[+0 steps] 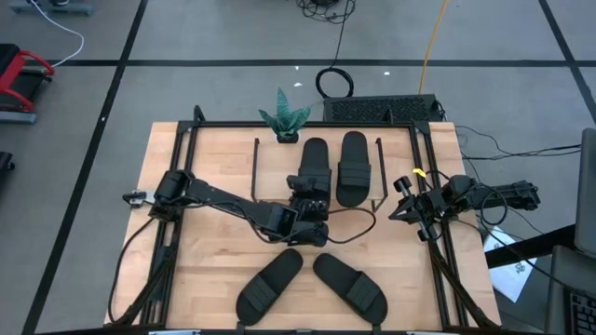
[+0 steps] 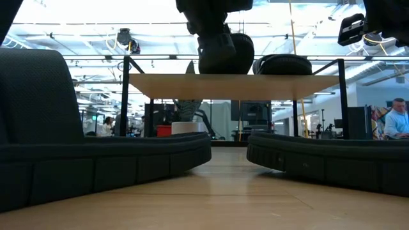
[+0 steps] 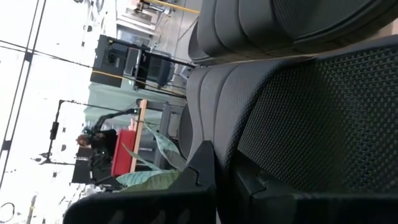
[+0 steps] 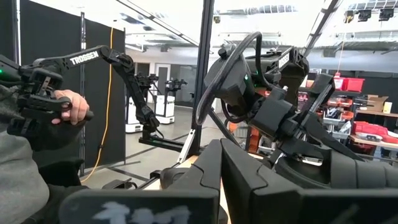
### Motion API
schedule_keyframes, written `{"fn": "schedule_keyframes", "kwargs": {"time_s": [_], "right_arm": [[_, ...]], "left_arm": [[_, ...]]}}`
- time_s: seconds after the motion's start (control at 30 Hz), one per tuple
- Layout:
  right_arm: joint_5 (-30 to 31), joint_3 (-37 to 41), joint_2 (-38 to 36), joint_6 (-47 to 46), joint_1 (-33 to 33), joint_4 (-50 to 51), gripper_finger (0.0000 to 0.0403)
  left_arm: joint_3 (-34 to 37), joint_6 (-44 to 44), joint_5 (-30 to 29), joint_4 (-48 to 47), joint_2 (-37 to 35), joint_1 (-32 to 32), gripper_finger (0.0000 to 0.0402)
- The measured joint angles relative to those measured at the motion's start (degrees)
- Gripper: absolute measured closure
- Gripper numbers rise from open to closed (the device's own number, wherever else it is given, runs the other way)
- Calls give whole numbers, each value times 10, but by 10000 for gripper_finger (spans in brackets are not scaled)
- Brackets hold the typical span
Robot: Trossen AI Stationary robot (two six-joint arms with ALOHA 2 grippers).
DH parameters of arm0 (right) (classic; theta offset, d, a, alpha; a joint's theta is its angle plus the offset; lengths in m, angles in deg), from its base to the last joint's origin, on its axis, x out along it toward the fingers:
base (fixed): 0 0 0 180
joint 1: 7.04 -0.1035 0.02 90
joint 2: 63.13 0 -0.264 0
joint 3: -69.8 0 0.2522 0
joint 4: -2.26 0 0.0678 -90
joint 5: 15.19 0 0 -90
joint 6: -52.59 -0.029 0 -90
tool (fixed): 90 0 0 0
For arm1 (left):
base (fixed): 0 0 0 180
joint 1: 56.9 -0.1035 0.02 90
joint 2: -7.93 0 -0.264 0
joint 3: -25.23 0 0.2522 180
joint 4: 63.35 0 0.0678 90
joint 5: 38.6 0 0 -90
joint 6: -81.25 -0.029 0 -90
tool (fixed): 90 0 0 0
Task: Pick and place slides into the shelf
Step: Put the top black slide on the shelf
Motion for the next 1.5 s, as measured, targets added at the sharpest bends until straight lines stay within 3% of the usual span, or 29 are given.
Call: {"fn": "schedule_keyframes", "kwargs": {"time_s": [0.3,0.5,0.73,1.2,1.5], "right_arm": [[0,0,0,0,0,0,403],[0,0,0,0,0,0,403],[0,0,0,0,0,0,403],[0,0,0,0,0,3,403],[0,0,0,0,0,5,403]], "left_arm": [[0,-2,2,0,0,-10,398],[-1,18,56,0,-1,-19,398],[-1,45,96,0,-2,-21,355],[0,-13,65,24,-11,-2,260],[0,-49,13,44,-13,20,230]]}}
